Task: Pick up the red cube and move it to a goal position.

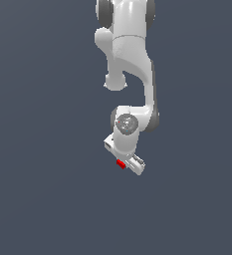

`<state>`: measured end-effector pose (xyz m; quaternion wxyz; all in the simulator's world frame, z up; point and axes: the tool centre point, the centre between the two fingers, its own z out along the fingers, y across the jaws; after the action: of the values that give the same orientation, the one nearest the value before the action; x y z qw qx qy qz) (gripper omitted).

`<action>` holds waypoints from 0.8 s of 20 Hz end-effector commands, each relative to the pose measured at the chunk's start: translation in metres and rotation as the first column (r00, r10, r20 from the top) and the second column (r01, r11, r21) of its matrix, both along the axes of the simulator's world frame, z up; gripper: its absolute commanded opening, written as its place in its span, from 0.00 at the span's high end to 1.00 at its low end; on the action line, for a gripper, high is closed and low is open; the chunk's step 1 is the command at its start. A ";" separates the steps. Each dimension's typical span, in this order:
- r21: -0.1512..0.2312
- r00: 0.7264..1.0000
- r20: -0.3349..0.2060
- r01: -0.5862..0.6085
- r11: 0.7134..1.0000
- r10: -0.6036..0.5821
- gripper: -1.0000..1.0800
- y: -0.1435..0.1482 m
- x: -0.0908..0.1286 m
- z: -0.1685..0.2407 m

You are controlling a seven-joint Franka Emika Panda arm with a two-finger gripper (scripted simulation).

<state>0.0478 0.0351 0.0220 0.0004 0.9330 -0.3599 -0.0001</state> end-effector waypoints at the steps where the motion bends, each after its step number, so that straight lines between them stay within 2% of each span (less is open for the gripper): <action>1: 0.000 1.000 0.000 0.001 1.000 -0.001 1.00 0.007 0.012 0.001; 8: 0.000 1.000 0.000 0.001 1.000 -0.001 1.00 0.019 0.033 0.001; 16: 0.000 1.000 0.000 0.001 1.000 -0.001 1.00 0.023 0.042 0.001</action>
<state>0.0884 0.0582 0.0223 0.0003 0.9329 -0.3602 -0.0003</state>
